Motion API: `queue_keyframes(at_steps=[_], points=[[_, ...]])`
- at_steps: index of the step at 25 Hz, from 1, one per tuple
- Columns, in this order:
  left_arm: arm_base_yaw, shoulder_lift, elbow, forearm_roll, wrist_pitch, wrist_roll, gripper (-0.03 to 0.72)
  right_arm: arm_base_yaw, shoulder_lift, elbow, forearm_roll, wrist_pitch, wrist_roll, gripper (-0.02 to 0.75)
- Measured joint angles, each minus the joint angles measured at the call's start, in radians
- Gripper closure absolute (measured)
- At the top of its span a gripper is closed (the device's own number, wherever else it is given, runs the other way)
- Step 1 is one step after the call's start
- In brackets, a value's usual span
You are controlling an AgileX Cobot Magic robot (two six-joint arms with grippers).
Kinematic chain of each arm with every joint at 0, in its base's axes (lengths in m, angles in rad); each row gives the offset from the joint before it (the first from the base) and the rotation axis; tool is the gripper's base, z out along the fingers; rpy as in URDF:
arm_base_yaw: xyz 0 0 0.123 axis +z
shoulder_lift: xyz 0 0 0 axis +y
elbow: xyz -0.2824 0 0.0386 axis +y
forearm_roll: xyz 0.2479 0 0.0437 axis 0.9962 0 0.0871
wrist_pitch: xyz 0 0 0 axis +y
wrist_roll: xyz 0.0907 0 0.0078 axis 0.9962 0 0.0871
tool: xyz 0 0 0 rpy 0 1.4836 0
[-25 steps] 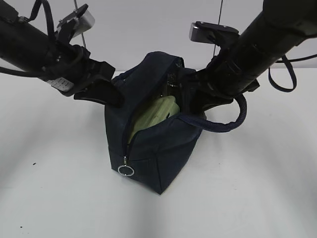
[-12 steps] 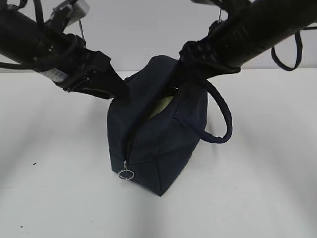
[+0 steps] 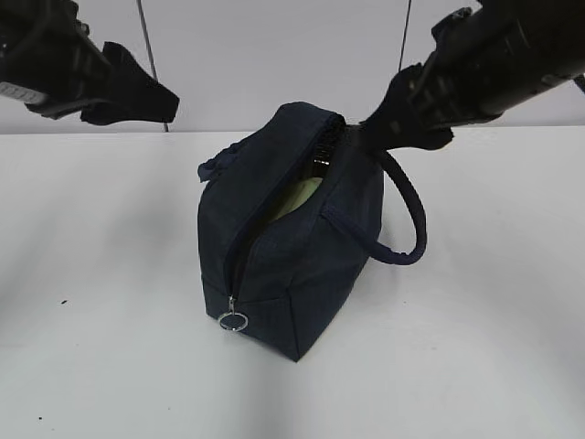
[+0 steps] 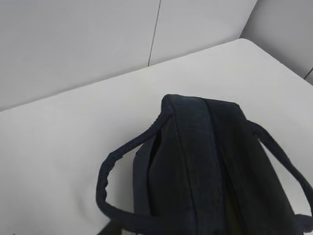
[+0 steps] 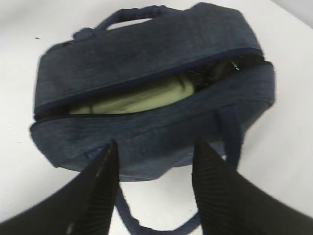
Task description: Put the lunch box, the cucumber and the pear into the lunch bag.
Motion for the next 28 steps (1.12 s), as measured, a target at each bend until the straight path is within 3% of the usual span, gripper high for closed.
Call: queue_keyframes(at_steps=[3, 6, 9, 14, 15, 18, 28], points=[[0.0, -0.024, 0.056, -0.01, -0.072, 0.0, 0.372, 0.0, -0.013, 0.033, -0.041, -0.072, 0.064, 0.356], [0.0, -0.042, 0.119, -0.045, -0.154, 0.0, 0.377, 0.007, -0.046, 0.102, 0.081, -0.213, 0.015, 0.358], [0.0, -0.048, 0.173, -0.072, -0.195, 0.0, 0.379, 0.051, -0.105, 0.242, 0.424, -0.362, -0.321, 0.361], [0.0, -0.048, 0.21, -0.087, -0.251, 0.0, 0.379, 0.162, -0.198, 0.477, 1.227, -0.418, -1.061, 0.362], [0.0, -0.048, 0.21, -0.092, -0.261, 0.0, 0.379, 0.173, -0.203, 0.513, 1.29, -0.422, -1.131, 0.365], [0.0, -0.048, 0.21, -0.1, -0.267, 0.0, 0.379, 0.18, -0.205, 0.576, 1.381, -0.451, -1.209, 0.383], [0.0, -0.038, 0.21, -0.117, -0.274, 0.0, 0.379, 0.18, -0.207, 0.588, 1.408, -0.391, -1.231, 0.423]])
